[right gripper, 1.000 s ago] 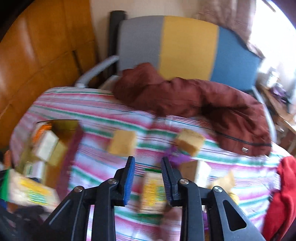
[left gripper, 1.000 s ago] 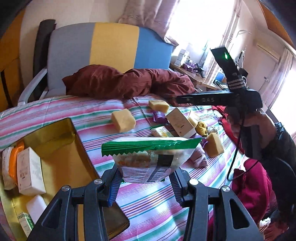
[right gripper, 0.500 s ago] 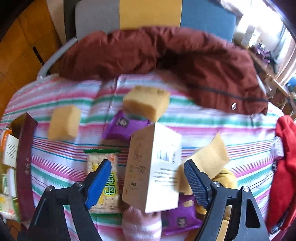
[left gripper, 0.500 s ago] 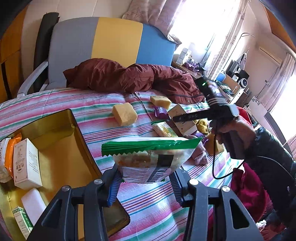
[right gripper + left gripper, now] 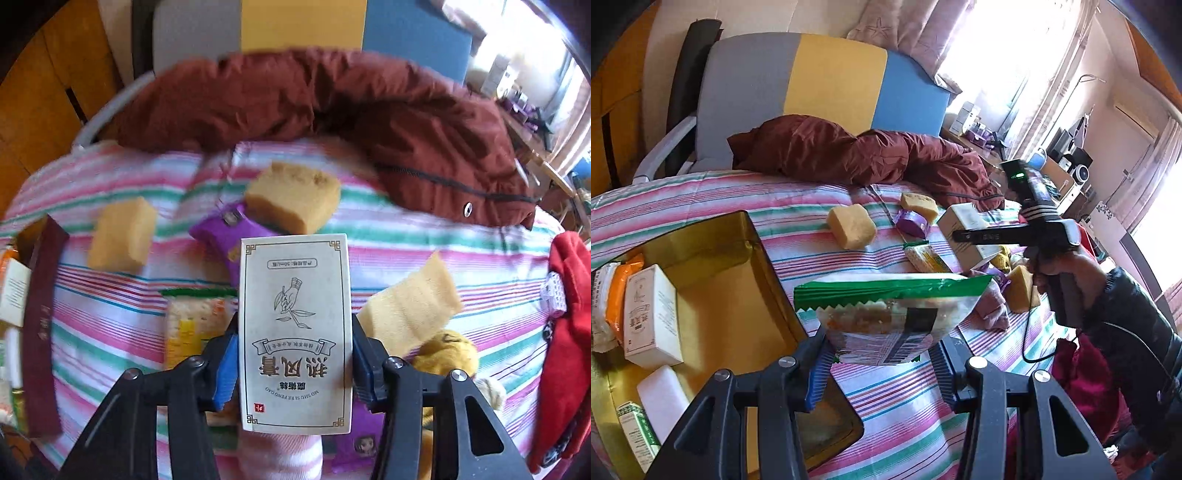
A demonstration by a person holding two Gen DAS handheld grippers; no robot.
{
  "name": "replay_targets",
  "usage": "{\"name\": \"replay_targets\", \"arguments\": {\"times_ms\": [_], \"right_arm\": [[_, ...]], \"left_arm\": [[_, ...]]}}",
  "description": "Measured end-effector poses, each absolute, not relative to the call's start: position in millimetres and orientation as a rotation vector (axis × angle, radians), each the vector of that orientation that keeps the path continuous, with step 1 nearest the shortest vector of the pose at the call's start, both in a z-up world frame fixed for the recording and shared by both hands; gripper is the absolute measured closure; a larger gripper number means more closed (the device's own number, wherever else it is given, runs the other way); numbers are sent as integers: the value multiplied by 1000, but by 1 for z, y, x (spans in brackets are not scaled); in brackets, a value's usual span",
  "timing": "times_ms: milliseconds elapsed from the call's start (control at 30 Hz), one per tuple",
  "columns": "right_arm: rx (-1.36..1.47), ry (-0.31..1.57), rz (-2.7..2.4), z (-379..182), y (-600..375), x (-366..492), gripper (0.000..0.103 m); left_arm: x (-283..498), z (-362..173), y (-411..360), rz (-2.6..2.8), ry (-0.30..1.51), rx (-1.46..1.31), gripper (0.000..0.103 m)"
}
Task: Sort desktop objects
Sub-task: 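Carry the cracker packet and white printed box over the gold tray with both grippers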
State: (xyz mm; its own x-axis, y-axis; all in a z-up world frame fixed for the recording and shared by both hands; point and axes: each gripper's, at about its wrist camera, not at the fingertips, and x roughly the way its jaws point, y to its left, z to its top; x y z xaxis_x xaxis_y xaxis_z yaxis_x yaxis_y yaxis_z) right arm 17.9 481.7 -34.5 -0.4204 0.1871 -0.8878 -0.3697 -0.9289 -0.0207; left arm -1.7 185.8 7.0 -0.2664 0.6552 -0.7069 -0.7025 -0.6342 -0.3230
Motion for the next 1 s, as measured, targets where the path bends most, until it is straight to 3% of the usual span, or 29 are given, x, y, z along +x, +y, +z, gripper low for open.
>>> {"name": "replay_targets", "arguments": {"times_ms": [333, 667, 867, 1000], "right_arm": [[-1355, 252, 2796, 32, 366, 19, 51], [-1570, 349, 3011, 11, 228, -12, 51], [-1693, 389, 2942, -17, 186, -30, 51], [-1786, 456, 2911, -31, 169, -34, 45]], "left_arm": [[-8, 26, 110, 2106, -6, -1076, 55], [-45, 7, 10, 2307, -31, -1242, 55], [-75, -11, -11, 2324, -22, -1350, 55], [-90, -22, -16, 2334, -37, -1411, 41]]}}
